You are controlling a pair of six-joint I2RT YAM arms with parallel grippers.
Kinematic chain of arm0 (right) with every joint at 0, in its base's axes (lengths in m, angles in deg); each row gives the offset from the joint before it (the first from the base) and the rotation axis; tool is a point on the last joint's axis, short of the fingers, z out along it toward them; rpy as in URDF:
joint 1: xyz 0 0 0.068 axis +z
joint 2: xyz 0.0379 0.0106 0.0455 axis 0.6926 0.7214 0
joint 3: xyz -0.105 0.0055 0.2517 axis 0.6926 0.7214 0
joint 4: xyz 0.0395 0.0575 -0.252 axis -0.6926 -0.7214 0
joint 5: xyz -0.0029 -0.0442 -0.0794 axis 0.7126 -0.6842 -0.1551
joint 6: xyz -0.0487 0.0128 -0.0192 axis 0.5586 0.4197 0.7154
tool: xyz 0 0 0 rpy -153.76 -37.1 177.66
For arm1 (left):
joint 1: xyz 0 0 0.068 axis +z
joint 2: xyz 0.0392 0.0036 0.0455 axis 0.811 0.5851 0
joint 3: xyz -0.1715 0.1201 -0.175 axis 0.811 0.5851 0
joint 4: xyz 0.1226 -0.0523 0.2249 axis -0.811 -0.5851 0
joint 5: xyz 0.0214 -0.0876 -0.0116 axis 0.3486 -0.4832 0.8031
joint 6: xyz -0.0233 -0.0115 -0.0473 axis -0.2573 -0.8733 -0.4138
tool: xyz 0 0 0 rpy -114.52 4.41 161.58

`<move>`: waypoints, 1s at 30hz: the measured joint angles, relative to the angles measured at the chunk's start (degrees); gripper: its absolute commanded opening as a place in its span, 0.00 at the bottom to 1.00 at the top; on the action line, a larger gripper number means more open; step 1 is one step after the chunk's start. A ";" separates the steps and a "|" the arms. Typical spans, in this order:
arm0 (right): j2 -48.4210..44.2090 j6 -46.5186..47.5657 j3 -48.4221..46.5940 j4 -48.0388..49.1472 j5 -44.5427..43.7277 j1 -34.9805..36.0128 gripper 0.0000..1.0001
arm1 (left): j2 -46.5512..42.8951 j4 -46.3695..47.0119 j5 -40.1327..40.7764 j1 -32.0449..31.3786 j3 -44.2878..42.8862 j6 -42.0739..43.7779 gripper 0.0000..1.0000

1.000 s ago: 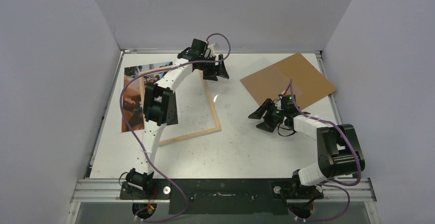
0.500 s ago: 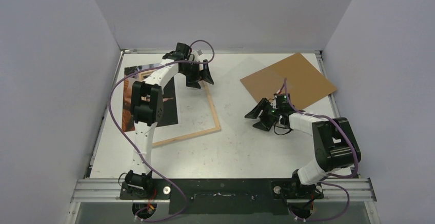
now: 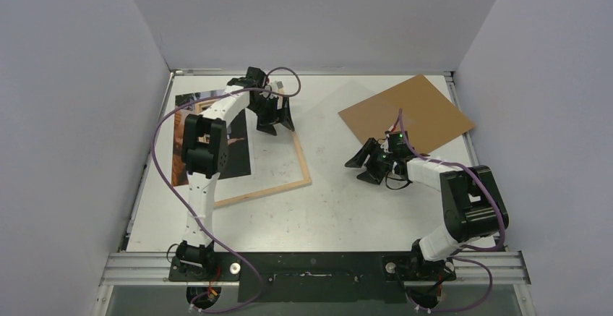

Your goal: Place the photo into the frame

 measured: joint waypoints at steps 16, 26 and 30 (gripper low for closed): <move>0.02 0.63 -0.17 -0.28 -0.31 0.31 0.62 | -5.53 19.41 -8.85 0.68 18.99 -15.15 0.55; 0.04 0.52 -0.13 0.09 -0.39 0.31 0.62 | -7.04 30.18 -8.31 1.92 25.86 -22.38 0.20; 0.04 0.35 -0.04 0.28 -0.52 0.35 0.62 | -7.37 32.48 -9.14 2.27 27.19 -23.30 0.05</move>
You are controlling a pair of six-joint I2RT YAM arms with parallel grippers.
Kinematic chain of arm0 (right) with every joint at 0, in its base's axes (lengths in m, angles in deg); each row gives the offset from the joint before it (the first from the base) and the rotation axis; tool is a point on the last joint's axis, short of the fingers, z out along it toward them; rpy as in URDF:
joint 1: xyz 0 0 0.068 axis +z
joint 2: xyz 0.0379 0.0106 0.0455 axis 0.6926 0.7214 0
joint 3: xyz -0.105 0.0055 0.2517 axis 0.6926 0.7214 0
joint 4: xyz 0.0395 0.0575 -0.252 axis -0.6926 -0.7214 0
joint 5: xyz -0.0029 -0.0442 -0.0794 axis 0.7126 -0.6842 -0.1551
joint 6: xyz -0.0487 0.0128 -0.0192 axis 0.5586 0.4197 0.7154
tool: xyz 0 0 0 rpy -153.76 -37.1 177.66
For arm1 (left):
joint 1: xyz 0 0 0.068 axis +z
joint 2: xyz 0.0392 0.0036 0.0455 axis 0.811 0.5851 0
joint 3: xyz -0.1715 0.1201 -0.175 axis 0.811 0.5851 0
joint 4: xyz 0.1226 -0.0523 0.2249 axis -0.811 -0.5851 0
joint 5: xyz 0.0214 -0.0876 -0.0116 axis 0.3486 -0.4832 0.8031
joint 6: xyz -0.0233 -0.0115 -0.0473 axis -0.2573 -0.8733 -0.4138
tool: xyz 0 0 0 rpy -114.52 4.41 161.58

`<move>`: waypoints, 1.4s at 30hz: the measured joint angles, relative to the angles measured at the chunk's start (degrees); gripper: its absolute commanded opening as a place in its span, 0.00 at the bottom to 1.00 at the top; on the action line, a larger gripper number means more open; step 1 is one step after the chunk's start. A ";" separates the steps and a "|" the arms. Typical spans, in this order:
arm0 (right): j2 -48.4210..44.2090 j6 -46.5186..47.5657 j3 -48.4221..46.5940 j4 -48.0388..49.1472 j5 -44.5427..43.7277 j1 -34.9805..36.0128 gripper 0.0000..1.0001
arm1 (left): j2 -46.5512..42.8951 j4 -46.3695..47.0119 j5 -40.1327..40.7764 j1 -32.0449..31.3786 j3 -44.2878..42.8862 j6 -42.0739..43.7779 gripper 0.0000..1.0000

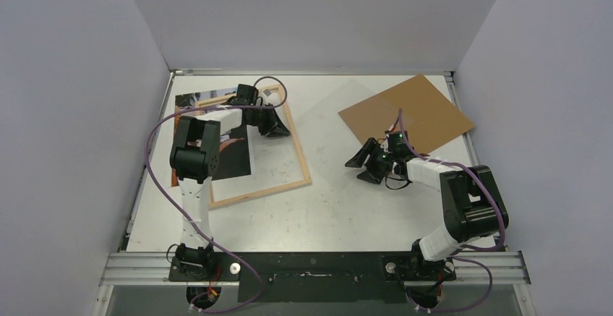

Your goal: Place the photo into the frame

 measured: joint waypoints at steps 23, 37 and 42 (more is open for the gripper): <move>-6.82 2.10 -17.73 -18.88 -19.56 2.58 0.66 | -5.68 0.92 -10.67 7.37 -3.85 4.11 0.00; 3.50 18.18 -52.68 -21.84 -27.41 7.30 0.68 | -18.32 0.50 -13.22 9.09 -6.03 6.45 0.00; 9.38 23.74 -61.92 -18.10 -20.13 7.30 0.69 | -24.20 -1.70 -14.08 9.88 -5.73 9.77 0.00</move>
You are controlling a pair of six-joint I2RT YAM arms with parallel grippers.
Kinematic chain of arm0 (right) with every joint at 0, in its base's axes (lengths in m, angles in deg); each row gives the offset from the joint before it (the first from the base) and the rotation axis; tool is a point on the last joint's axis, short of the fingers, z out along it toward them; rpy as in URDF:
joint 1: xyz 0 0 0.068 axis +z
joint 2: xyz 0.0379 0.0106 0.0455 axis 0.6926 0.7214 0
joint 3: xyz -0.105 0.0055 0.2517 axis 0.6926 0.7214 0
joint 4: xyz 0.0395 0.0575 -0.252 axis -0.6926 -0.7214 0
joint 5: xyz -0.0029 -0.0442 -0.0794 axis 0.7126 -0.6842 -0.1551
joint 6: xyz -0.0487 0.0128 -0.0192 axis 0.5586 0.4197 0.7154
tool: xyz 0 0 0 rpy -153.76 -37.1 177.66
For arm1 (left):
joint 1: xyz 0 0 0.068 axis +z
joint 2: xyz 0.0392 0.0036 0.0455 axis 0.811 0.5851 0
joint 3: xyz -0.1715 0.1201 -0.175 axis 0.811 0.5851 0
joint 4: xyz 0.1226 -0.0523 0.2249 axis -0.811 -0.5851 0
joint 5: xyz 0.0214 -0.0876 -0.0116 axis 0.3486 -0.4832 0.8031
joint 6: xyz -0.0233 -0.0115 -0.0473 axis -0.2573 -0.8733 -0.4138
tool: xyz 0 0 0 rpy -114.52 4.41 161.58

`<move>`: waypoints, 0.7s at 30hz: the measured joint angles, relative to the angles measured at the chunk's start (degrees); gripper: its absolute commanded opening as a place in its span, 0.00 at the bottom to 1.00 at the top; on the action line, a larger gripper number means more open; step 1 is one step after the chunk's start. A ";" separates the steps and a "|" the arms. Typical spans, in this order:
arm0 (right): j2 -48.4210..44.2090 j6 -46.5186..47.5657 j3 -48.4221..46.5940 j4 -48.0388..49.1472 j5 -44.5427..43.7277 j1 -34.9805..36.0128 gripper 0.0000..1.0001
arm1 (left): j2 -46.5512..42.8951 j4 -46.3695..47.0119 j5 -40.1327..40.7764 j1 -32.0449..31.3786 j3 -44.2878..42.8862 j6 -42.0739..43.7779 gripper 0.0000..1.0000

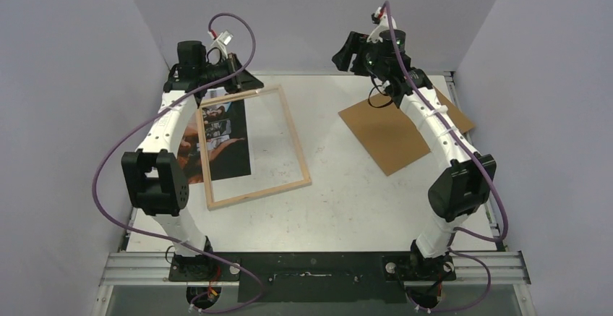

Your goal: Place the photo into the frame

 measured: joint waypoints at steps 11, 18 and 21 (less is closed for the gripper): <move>8.17 9.73 -14.34 -1.99 19.98 2.34 0.75 | -13.79 -11.50 -0.57 0.13 0.81 10.78 0.00; 8.11 18.40 -16.72 -3.65 30.64 5.09 0.78 | -25.16 -16.24 0.09 0.11 1.25 17.77 0.00; 8.09 21.88 -16.87 -4.94 33.03 6.38 0.80 | -30.51 -19.30 2.86 0.11 1.57 20.35 0.00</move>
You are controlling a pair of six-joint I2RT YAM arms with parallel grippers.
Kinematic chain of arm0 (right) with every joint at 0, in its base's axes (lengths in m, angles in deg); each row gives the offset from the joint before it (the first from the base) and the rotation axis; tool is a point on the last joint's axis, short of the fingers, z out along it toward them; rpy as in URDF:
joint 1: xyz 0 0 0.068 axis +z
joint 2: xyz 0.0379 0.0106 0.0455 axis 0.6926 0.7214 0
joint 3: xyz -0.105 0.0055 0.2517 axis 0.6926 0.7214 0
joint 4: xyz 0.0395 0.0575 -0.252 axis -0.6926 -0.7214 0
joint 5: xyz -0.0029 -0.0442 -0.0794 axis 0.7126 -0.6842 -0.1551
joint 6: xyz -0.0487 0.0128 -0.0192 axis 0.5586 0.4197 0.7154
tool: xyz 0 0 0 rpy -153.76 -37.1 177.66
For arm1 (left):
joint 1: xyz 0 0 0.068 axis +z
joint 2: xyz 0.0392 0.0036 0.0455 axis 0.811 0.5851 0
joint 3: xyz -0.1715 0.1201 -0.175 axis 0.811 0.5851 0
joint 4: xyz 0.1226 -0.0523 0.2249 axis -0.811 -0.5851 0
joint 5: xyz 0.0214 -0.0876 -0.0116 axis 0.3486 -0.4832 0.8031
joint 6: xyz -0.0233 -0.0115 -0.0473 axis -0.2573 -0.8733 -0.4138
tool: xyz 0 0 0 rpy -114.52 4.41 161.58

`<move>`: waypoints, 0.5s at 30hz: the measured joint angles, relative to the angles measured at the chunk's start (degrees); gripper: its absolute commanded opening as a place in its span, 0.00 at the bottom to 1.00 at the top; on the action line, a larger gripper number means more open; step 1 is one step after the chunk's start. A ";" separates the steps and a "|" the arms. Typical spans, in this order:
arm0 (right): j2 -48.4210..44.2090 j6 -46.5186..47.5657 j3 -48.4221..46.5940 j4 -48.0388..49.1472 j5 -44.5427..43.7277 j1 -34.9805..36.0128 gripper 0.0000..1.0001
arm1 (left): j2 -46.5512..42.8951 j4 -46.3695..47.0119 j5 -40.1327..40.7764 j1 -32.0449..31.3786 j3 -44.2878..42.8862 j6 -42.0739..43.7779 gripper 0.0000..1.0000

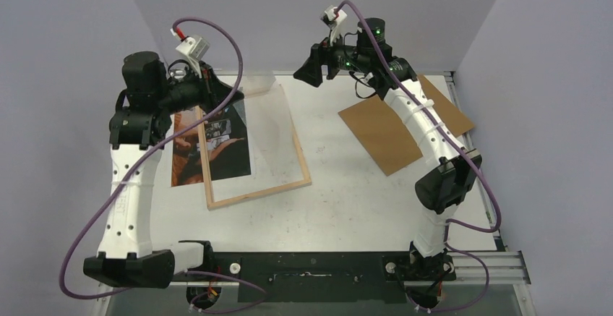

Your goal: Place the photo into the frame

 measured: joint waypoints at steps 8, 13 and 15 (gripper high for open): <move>0.00 3.76 -2.95 -0.74 2.54 2.21 0.81 | -7.63 -11.08 10.95 0.00 0.00 4.24 0.00; -0.02 4.33 -2.95 -0.57 2.47 3.52 0.81 | -8.44 -17.03 17.31 0.00 -0.02 7.93 0.00; -0.02 4.94 -2.95 -0.57 2.47 3.61 0.80 | -8.39 -18.38 19.08 0.00 -0.07 9.31 0.00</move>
